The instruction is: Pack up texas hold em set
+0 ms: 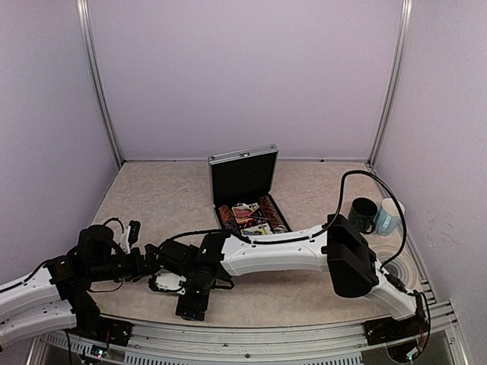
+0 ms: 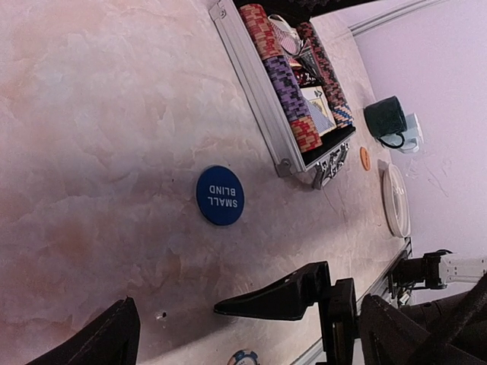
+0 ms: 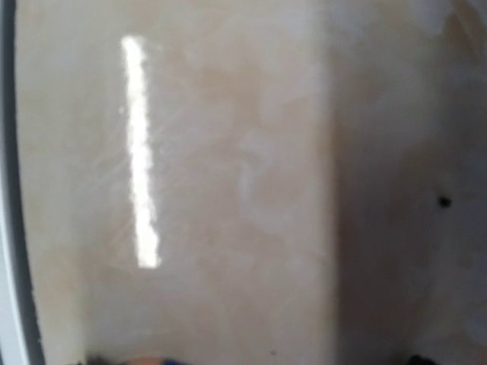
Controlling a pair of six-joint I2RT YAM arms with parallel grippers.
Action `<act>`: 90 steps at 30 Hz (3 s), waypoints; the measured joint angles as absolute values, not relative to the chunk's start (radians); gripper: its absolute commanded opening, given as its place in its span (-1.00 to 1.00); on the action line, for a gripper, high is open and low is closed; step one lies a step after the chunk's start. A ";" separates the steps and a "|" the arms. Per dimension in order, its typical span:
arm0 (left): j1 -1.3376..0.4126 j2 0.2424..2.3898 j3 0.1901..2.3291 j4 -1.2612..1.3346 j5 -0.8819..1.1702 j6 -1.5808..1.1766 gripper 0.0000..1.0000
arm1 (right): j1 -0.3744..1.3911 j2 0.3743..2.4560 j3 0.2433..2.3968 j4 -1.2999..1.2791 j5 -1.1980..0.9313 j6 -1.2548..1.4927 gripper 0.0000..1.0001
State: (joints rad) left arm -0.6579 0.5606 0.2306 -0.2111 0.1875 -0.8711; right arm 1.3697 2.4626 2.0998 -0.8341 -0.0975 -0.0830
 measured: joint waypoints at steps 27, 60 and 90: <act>-0.661 0.515 0.221 -0.207 0.229 -0.910 0.98 | 1.383 2.394 1.974 -0.801 -0.007 0.003 0.57; -0.660 0.522 0.316 -0.303 0.152 -0.942 0.98 | 1.321 2.366 1.933 -0.768 -0.062 -0.153 0.79; -0.660 0.500 0.319 -0.339 0.134 -0.939 0.98 | 1.322 2.392 1.975 -0.756 -0.170 -0.131 0.60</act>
State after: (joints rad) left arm -0.6598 0.5003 0.3191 -0.3393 0.1345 -0.9386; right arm 1.3220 2.3917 1.9755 -0.7559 -0.1703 -0.1310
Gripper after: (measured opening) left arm 0.989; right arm 0.806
